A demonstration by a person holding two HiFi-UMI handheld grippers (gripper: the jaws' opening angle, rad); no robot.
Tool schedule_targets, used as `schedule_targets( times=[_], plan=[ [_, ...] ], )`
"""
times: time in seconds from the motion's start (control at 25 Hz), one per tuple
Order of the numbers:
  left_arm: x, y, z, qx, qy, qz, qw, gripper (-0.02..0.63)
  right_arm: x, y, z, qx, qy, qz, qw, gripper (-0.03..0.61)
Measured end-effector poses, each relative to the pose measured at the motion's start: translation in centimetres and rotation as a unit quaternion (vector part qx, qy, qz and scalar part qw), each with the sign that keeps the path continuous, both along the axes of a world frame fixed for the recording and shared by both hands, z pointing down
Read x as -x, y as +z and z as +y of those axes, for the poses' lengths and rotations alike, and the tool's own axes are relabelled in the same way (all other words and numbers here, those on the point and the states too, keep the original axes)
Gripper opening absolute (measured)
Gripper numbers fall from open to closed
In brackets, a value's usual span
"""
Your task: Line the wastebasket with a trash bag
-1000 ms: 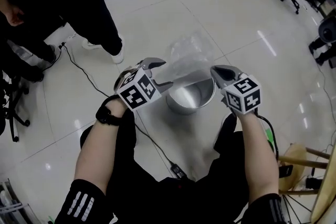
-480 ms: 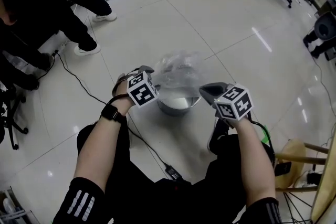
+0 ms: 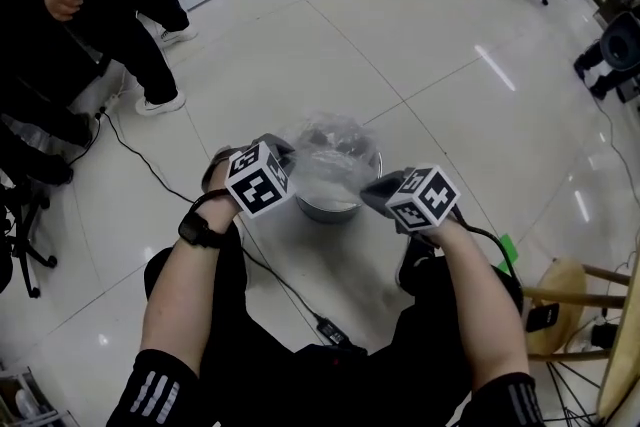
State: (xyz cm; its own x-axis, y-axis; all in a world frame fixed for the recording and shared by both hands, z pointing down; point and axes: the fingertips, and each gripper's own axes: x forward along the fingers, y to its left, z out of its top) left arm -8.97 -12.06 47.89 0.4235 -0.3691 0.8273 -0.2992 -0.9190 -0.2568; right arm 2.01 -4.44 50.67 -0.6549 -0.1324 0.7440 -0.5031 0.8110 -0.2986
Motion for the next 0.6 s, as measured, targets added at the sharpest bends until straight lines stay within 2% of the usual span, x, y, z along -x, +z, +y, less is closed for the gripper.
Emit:
schedule_targets(
  times=[0.12, 0.4, 0.6],
  plan=[
    [0.6, -1.0, 0.4, 0.012, 0.01, -0.002, 0.9999, -0.005, 0.0, 0.3, 0.6, 0.017, -0.016, 0.0, 1.0, 0.008],
    [1.2, -2.7, 2.6, 0.046, 0.036, 0.006, 0.9983, -0.005, 2.4, 0.4, 4.1, 0.079, -0.088, -0.037, 0.992, 0.008],
    [1.7, -1.8, 1.8, 0.059, 0.014, -0.008, 0.9981, -0.003, 1.8, 1.0, 2.6, 0.073, -0.061, -0.027, 0.995, 0.008]
  ],
)
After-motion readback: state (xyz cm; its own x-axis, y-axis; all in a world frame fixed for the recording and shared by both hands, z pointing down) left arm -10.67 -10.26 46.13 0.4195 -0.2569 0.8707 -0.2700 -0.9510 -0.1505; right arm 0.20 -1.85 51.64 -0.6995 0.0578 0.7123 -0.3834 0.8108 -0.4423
